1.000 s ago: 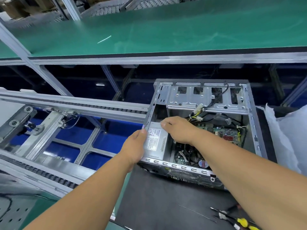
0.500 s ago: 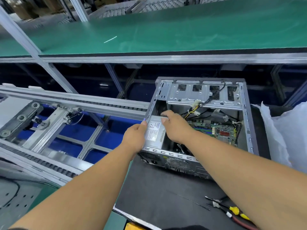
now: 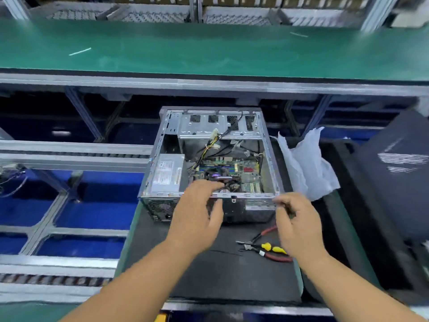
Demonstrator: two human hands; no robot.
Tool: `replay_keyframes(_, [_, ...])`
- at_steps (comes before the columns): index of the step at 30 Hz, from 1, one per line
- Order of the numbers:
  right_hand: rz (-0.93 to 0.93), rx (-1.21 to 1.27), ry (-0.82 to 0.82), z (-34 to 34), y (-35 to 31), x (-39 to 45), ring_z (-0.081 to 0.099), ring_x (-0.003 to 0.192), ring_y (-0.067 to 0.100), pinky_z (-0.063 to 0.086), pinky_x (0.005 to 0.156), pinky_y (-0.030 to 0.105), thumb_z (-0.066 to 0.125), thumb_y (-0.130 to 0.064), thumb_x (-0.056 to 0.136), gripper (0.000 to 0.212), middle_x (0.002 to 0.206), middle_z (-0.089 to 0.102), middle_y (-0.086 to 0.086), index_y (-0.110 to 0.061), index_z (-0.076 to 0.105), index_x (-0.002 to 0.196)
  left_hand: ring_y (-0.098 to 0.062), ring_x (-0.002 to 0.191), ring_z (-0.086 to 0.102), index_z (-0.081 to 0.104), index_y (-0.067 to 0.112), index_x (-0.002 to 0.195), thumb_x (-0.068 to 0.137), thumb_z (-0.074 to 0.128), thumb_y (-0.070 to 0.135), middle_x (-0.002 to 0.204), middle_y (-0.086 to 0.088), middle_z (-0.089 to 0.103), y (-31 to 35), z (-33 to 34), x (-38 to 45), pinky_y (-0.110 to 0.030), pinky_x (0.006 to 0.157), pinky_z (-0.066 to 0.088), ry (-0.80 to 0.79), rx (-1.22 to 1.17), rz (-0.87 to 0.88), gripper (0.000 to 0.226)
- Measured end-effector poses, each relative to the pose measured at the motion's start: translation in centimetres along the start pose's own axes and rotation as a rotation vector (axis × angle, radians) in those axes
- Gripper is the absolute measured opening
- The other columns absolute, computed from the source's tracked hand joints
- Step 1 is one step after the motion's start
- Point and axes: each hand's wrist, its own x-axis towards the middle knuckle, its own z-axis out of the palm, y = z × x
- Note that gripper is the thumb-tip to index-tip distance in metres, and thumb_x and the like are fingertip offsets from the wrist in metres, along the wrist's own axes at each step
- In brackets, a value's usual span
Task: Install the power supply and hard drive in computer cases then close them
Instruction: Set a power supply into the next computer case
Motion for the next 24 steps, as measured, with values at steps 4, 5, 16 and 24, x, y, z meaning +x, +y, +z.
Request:
replay_keyframes(4, [0.026, -0.058, 0.072, -1.9, 0.4, -3.4, 0.062, 0.099, 0.007, 0.044, 0.084, 0.014, 0.056, -0.009, 0.089, 0.022, 0.099, 0.062, -0.019, -0.026, 0.069, 0.096, -0.004, 0.090, 0.057, 0.063, 0.029, 0.119, 0.095, 0.060, 0.028, 0.102, 0.017, 0.057, 2.6, 3.6, -1.4, -0.024, 0.081, 0.049, -0.210, -0.117, -0.012, 0.025])
replay_keyframes(5, [0.053, -0.072, 0.076, -2.4, 0.7, -4.1, 0.062, 0.098, 0.005, 0.043, 0.084, 0.010, 0.056, -0.008, 0.090, 0.024, 0.099, 0.062, -0.019, -0.028, 0.068, 0.096, -0.003, 0.088, 0.056, 0.063, 0.030, 0.118, 0.095, 0.060, 0.029, 0.101, 0.018, 0.057, 3.0, 4.5, -1.8, -0.023, 0.081, 0.049, -0.252, -0.120, -0.023, 0.024])
replay_keyframes(16, [0.555, -0.198, -0.177, -6.7, 9.4, -9.9, 0.060, 0.088, -0.003, 0.040, 0.073, 0.006, 0.059, -0.009, 0.094, 0.029, 0.098, 0.065, -0.016, -0.038, 0.062, 0.092, -0.018, 0.114, 0.052, 0.057, 0.032, 0.127, 0.101, 0.054, 0.039, 0.121, 0.006, 0.055, 3.0, 11.7, -3.0, -0.035, 0.094, 0.047, -0.725, 0.428, 0.002, 0.027])
replay_keyframes(24, [0.749, 0.048, -0.198, -8.9, 17.2, -9.1, 0.063, 0.068, 0.006, 0.052, 0.065, 0.022, 0.054, -0.006, 0.096, 0.032, 0.085, 0.067, -0.008, -0.034, 0.065, 0.085, -0.021, 0.110, 0.050, 0.055, 0.029, 0.116, 0.098, 0.051, 0.022, 0.116, 0.004, 0.050, 4.0, 17.1, -1.9, -0.039, 0.085, 0.052, -0.883, 0.757, -0.004, 0.020])
